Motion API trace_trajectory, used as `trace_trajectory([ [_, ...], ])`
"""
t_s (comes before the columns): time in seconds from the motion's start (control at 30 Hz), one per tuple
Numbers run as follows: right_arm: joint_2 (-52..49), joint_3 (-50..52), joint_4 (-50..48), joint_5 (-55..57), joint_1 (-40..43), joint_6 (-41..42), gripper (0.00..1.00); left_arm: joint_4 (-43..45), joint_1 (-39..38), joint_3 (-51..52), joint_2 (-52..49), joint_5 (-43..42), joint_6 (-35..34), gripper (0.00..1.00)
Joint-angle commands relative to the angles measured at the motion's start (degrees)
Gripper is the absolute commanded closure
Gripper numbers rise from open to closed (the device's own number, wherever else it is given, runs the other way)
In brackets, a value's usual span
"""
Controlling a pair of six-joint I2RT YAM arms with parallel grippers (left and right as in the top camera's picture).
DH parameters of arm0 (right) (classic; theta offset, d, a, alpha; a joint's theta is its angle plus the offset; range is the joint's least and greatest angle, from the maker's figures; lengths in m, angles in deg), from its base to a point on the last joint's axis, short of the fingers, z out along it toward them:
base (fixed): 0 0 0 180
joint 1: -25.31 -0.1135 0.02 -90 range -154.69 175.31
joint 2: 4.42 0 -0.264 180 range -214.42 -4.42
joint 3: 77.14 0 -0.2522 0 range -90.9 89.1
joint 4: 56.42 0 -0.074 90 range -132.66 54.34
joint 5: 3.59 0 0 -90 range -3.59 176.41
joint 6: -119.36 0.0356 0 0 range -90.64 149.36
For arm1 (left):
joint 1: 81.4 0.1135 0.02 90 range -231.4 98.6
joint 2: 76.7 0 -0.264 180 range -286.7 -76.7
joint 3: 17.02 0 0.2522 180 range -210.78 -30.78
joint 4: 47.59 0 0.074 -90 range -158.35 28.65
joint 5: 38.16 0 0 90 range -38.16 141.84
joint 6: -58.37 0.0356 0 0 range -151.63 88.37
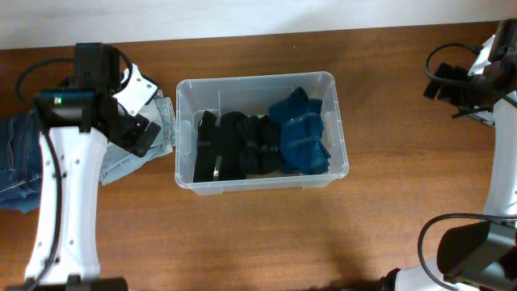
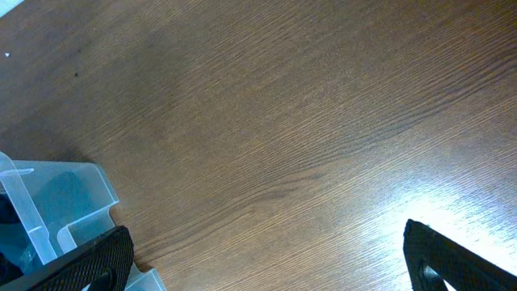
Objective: Pack container
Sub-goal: 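Reach the left gripper to the folded light-blue jeans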
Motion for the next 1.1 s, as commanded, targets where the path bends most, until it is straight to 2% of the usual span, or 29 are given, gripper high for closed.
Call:
trace_trajectory([
  [0.0, 0.3, -0.4, 0.0, 0.5, 0.2, -0.4, 0.01, 0.2, 3.0, -1.0, -2.1, -8.8, 10.2, 0.0],
  [0.23, 0.3, -0.4, 0.0, 0.5, 0.2, -0.4, 0.01, 2.7, 10.6, -1.0, -2.9, -22.8, 19.0, 0.0],
  [0.37, 0.3, -0.4, 0.0, 0.5, 0.2, -0.4, 0.02, 3.2, 11.5, 0.4, -3.0, -23.5, 23.8, 0.0],
  [0.53, 0.3, -0.4, 0.0, 0.5, 0.2, -0.4, 0.02, 6.7, 11.5, 3.8, -5.0, -23.3, 26.5, 0.0],
  [1.07, 0.3, -0.4, 0.0, 0.5, 0.2, -0.4, 0.01, 12.0, 11.9, 6.1, -14.2, -23.3, 26.5, 0.0],
])
